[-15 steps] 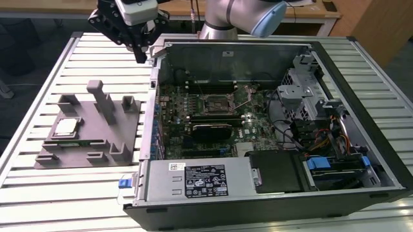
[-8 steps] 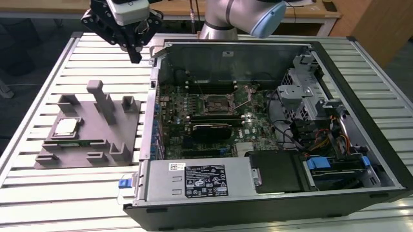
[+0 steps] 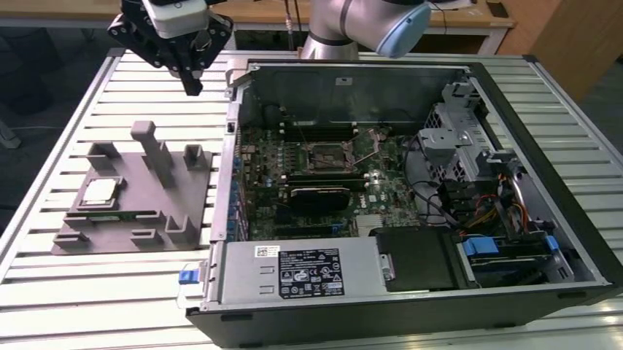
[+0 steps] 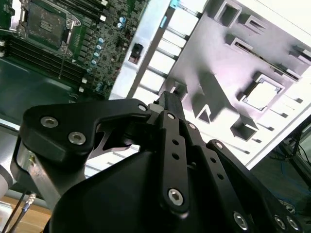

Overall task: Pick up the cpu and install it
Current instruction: 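Reach for the cpu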

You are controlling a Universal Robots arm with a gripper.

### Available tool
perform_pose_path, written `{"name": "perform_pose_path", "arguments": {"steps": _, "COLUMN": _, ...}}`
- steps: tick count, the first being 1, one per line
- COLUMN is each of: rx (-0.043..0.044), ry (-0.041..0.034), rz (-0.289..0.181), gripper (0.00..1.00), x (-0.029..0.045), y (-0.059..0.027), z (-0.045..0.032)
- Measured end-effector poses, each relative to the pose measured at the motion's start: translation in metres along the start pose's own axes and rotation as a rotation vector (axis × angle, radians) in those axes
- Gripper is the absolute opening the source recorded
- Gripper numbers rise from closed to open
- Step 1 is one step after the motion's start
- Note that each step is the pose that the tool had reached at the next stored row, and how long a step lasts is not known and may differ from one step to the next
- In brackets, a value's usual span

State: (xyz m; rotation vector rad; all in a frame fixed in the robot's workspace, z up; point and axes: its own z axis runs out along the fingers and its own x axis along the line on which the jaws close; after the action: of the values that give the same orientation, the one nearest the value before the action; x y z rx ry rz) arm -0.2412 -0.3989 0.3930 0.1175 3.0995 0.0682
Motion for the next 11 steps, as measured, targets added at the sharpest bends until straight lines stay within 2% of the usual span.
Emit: {"name": "perform_pose_path", "arguments": {"steps": 11, "rx": 0.0, "ry": -0.0002, "rz": 0.0, "gripper": 0.11, "x": 0.0235, "y": -0.0018, "z": -0.0008}}
